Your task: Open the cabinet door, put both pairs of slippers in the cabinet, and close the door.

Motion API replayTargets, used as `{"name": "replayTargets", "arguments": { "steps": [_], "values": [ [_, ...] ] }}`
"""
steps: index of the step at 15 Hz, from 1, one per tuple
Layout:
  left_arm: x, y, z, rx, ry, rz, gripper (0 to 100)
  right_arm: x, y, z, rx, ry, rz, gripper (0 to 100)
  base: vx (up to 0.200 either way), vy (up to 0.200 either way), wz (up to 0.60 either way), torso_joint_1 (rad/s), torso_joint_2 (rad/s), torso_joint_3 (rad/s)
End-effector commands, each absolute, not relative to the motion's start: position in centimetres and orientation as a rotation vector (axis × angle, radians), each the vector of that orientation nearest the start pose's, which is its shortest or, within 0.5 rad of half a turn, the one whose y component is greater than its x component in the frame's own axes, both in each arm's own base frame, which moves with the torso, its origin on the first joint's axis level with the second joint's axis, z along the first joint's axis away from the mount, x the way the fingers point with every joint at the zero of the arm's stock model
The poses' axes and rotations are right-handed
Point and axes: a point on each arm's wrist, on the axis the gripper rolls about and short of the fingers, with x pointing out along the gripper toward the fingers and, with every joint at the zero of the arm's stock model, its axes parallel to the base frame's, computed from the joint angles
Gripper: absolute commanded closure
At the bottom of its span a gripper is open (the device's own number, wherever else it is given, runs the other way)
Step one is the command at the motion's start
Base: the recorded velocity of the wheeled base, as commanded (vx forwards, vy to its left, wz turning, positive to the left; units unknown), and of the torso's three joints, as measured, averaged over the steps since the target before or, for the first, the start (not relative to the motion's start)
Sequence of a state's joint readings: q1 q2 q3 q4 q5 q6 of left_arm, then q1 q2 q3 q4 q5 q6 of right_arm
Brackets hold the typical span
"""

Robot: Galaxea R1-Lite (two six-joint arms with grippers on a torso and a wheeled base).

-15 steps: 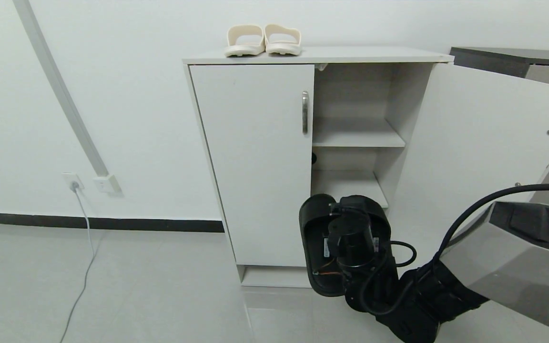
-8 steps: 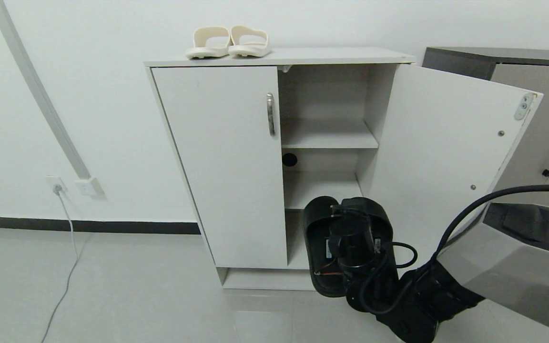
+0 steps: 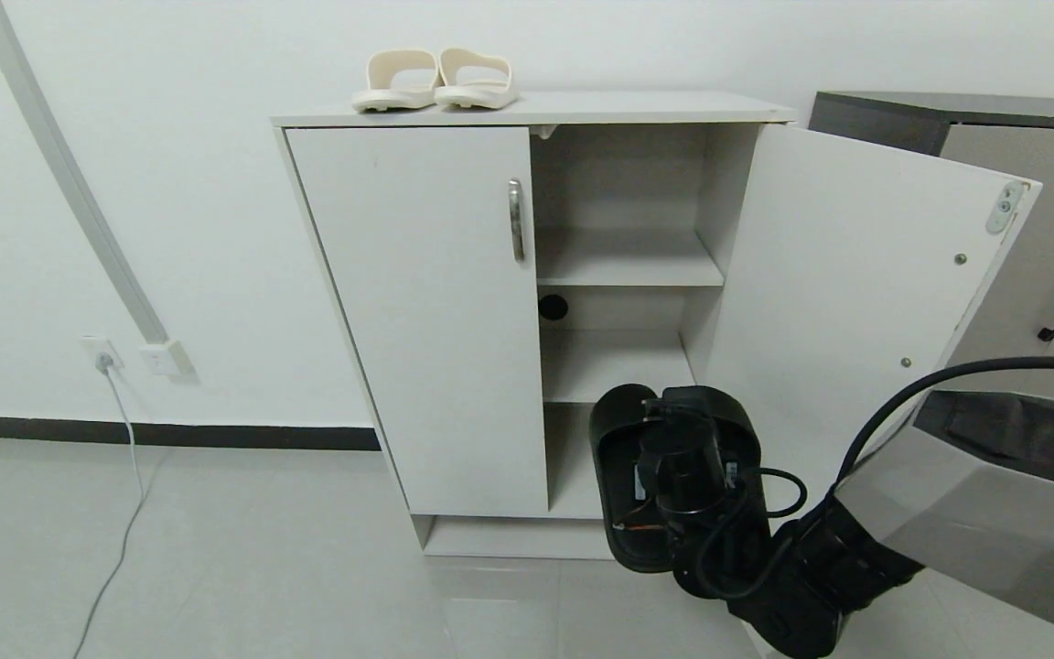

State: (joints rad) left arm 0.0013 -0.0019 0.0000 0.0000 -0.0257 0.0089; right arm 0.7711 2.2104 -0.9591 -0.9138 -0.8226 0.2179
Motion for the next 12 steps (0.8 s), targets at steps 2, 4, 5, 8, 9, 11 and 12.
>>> {"name": "replayTargets", "arguments": {
  "steps": [2,4,5,8,9,11,12],
  "values": [
    [-2.3,-0.1,7.5,0.009,0.0,-0.025,100,29.7,26.0,6.3,-0.022,0.234,-0.067,100,0.0,0.0,0.0,0.0,0.0,0.0],
    [-2.3,-0.1,7.5,0.009,0.0,-0.025,100,29.8,25.6,6.3,-0.017,0.231,-0.064,100,0.0,0.0,0.0,0.0,0.0,0.0],
    [-2.3,-0.1,7.5,0.009,0.0,-0.025,100,29.9,25.5,6.3,-0.017,0.231,-0.067,100,0.0,0.0,0.0,0.0,0.0,0.0],
    [-2.3,-0.1,7.5,0.009,0.0,-0.025,100,30.5,24.9,5.9,-0.021,0.238,-0.089,100,0.0,0.0,0.0,0.0,0.0,0.0],
    [-2.3,-0.1,7.5,0.009,0.0,-0.025,100,30.7,24.7,5.7,-0.022,0.241,-0.094,100,0.0,0.0,0.0,0.0,0.0,0.0],
    [-2.3,-0.1,7.5,0.009,0.0,-0.025,100,30.9,24.5,5.7,-0.019,0.242,-0.096,100,0.0,0.0,0.0,0.0,0.0,0.0],
    [-2.3,-0.1,7.5,0.009,0.0,-0.025,100,30.9,24.4,5.7,-0.02,0.242,-0.098,100,0.0,0.0,0.0,0.0,0.0,0.0]
  ]
}}
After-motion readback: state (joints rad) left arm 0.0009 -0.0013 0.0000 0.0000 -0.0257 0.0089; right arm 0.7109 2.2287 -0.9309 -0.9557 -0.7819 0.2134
